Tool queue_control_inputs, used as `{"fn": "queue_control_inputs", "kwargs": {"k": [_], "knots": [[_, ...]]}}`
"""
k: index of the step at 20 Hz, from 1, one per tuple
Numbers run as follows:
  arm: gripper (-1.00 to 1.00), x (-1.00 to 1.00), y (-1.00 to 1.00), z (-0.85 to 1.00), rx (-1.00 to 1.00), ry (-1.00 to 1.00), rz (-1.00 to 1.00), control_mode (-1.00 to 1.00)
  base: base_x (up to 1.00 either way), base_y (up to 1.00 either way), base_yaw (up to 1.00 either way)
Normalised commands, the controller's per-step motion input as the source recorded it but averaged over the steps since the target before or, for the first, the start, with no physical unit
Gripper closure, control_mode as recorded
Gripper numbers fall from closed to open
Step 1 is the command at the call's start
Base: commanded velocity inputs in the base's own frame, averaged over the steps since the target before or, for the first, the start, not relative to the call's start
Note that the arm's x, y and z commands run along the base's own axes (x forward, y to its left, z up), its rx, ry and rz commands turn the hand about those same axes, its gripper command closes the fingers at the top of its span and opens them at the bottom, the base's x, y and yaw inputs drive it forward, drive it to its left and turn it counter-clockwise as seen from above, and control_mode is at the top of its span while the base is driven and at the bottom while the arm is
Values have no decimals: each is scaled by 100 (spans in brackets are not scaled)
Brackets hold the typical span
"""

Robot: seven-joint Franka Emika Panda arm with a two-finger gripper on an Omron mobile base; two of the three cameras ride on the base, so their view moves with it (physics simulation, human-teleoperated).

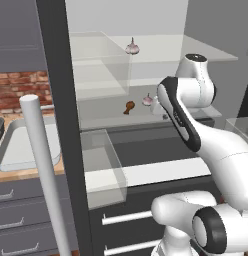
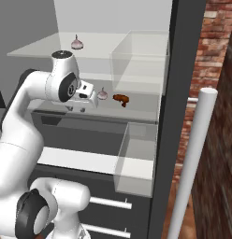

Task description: Place one garlic and one chicken drumstick in each tupperware on the nearby counter, to pack two identical lunches.

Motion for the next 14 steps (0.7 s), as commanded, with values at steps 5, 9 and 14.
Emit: {"fn": "queue_control_inputs", "kwargs": {"k": [5, 9, 14], "knots": [[-100, 0, 0, 0, -1, 0, 0, -100, 0, 0, 0], [-100, -31, 0, 35, -1, -39, 0, -100, 0, 0, 0], [-100, -2, -30, 33, 0, -35, 0, -100, 0, 0, 0]]}}
